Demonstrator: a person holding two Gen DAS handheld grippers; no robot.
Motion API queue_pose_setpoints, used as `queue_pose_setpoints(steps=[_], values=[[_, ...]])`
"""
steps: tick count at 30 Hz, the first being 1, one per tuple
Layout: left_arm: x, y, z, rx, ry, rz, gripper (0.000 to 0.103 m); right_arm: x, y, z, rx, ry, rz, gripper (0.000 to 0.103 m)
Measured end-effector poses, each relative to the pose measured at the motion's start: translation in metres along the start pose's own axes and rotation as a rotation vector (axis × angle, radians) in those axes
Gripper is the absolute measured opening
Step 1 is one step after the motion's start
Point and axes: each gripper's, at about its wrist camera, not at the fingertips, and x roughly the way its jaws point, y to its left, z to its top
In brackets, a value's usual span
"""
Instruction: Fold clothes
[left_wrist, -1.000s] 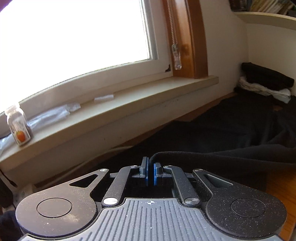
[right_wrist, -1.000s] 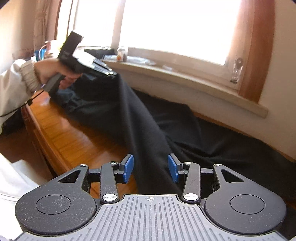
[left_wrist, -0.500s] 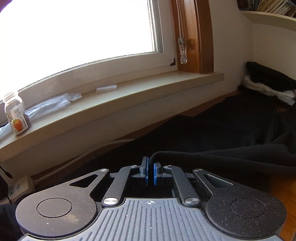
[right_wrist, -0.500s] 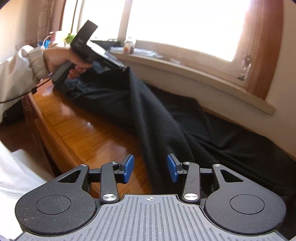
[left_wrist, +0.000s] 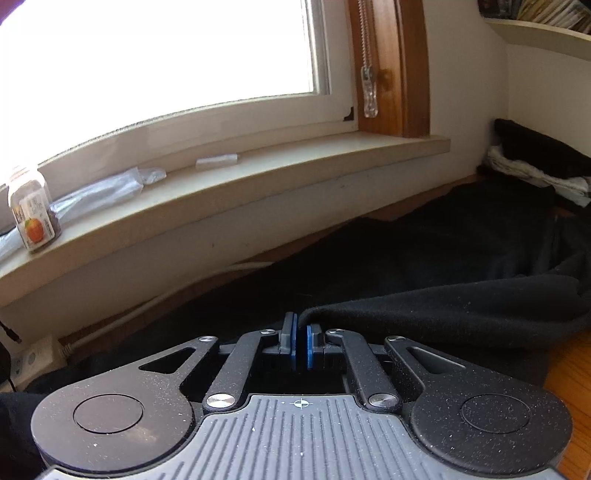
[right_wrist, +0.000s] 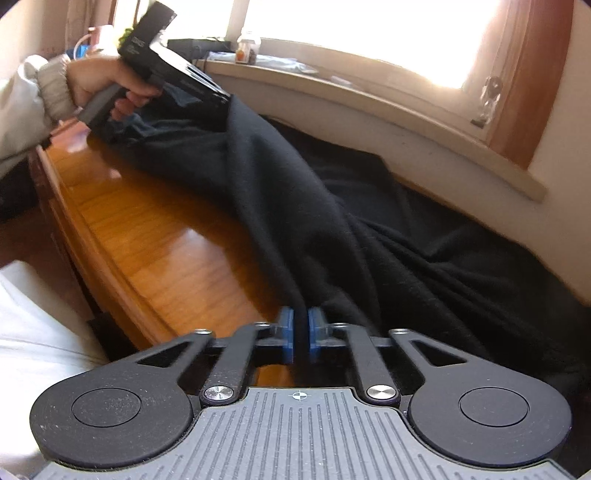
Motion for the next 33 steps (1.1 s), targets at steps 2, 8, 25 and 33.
queue_pose_setpoints(steps=[2,8,25,33], values=[[-0.007,-0.001,0.002,0.008,-0.017,0.0,0.005,-0.004,-0.007,0.004,-0.033,-0.014,-0.041,0.006],[-0.028,0.001,0.024,0.04,-0.082,0.028,0.005,-0.009,-0.048,0.047,-0.143,-0.089,-0.24,0.006],[0.046,0.059,0.035,-0.06,0.076,0.121,0.051,0.16,-0.113,0.126,-0.229,0.004,-0.415,0.017],[-0.004,0.07,0.013,-0.018,0.046,0.13,0.066,0.162,-0.088,0.108,-0.152,0.003,-0.233,0.026]])
